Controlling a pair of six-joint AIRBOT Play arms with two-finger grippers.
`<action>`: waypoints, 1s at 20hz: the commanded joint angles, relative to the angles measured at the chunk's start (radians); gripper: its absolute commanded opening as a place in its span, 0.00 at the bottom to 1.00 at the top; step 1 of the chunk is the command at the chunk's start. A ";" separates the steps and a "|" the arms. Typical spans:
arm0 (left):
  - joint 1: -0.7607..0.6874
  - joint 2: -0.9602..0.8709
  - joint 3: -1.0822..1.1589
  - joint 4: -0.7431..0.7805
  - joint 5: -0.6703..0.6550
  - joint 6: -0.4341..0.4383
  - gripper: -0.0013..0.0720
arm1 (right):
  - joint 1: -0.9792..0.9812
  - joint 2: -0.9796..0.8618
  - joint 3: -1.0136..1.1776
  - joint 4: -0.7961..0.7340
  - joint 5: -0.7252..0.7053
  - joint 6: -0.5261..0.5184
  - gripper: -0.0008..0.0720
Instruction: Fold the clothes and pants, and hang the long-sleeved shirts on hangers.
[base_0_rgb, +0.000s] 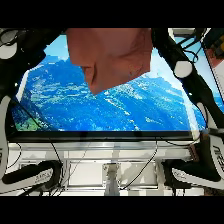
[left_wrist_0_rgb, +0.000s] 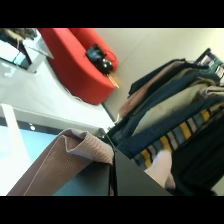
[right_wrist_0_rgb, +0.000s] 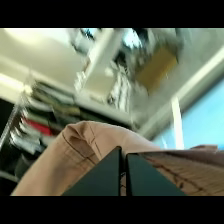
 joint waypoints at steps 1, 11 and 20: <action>0.000 -0.109 0.117 0.001 -0.082 0.005 0.02 | -0.007 -0.122 0.147 -0.005 -0.083 0.001 0.03; 0.007 -0.226 0.213 0.261 -0.229 -0.005 0.02 | -0.243 -0.185 0.241 -0.091 0.499 -0.005 0.03; 0.007 -0.072 -0.147 0.480 -0.338 -0.074 0.02 | -0.315 -0.058 -0.040 -0.246 0.966 -0.184 0.02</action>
